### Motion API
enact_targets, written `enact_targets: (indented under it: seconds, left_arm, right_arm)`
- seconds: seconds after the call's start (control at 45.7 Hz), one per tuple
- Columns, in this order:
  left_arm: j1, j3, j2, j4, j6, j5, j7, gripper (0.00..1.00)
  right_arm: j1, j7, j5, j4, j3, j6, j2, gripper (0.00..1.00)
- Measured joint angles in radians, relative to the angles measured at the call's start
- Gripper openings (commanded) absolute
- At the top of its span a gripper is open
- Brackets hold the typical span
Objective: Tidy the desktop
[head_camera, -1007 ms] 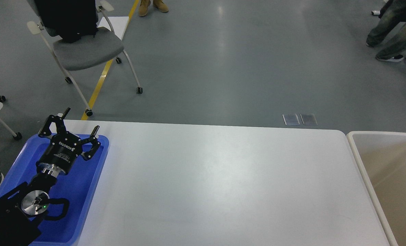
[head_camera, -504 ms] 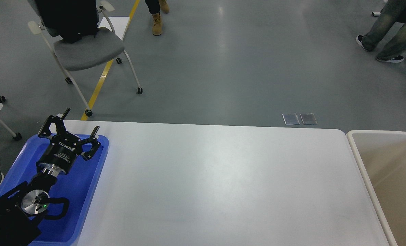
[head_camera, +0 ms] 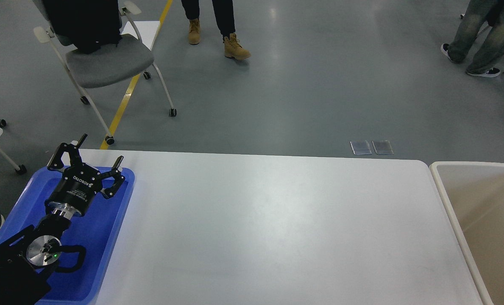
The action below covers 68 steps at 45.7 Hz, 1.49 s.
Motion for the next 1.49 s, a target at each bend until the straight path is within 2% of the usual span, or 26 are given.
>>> enact_targets:
  seconds: [0.372, 0.547, 0.876, 1.117, 1.248, 1.489]
  left_arm:
    - [0.0, 0.0, 0.0, 0.0, 0.0, 0.0, 0.0, 0.99]
    - [0.0, 0.0, 0.0, 0.0, 0.0, 0.0, 0.0, 0.99]
    - [0.0, 0.0, 0.0, 0.0, 0.0, 0.001, 0.0, 0.99]
    - [0.0, 0.0, 0.0, 0.0, 0.0, 0.001, 0.0, 0.99]
    - [0.0, 0.0, 0.0, 0.0, 0.0, 0.0, 0.0, 0.99]
    - [0.0, 0.0, 0.0, 0.0, 0.0, 0.0, 0.0, 0.99]
  right_arm:
    - [0.028, 0.001, -0.002, 0.015, 0.104, -0.013, -0.025, 1.0]
    - [0.07, 0.001, -0.005, 0.06, 0.12, -0.011, -0.085, 1.0]
    - [0.29, 0.001, -0.01, 0.306, 0.116, -0.009, -0.301, 1.0]
    - [0.453, 0.009, -0.017, 0.43, 0.14, -0.009, -0.38, 1.0]
    - [0.506, 0.011, -0.018, 0.466, 0.236, -0.01, -0.396, 1.0]
    - [0.534, 0.012, -0.018, 0.519, 0.552, -0.013, -0.399, 1.0]
